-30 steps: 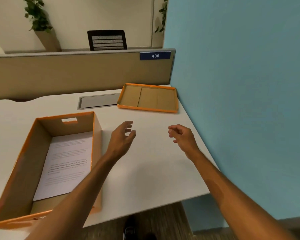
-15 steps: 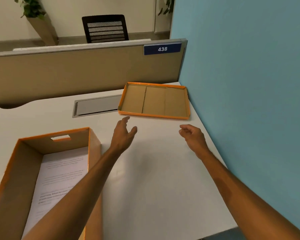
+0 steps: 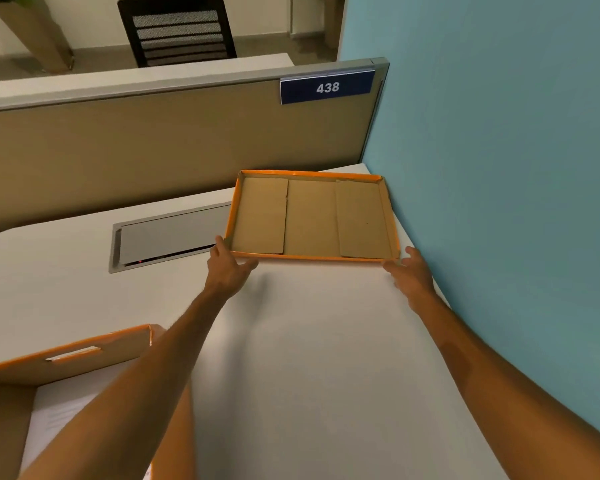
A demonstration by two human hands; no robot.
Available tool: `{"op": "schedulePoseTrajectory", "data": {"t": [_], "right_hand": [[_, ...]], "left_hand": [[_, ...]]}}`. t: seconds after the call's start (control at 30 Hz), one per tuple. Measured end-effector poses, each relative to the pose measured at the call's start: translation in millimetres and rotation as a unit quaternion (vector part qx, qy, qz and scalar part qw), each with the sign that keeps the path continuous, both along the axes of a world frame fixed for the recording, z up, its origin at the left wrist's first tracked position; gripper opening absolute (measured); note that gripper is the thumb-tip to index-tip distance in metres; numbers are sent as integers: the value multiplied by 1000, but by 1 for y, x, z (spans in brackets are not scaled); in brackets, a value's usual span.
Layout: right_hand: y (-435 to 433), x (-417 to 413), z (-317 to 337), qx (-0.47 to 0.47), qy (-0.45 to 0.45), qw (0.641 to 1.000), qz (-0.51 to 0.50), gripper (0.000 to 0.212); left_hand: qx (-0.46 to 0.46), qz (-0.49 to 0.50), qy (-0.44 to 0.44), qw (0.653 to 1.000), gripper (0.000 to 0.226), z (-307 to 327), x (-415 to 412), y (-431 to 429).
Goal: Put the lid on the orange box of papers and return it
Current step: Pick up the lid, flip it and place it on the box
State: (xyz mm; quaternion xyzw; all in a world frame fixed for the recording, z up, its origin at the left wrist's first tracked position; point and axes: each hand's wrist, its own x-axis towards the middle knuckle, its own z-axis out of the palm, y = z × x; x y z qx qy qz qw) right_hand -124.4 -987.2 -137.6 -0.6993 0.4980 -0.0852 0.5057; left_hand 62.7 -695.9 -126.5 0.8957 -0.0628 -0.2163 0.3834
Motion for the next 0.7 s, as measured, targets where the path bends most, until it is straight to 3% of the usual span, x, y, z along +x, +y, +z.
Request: {"op": "schedulePoseTrajectory", "data": {"t": [0.1,0.3,0.5,0.6,0.7], "right_hand": [[-7,11,-4,20,-6,999,-24,71],[-14,23,-10,65,-39,994,-80,33],[-20,19,-1,215,-142,958,-130,41],[-18,13,12,255,-198,934,-153,43],[-8,3,24,284,-236,914,-168,49]], "left_hand": [[-16,25,18,999,83,-4,13,-5],[-25,56,3,998,59,-9,28,-7],[-112,114,19,987,64,0,25,-4],[-209,168,82,960,63,11,20,-3],[-354,204,160,898,69,28,9,-2]]}}
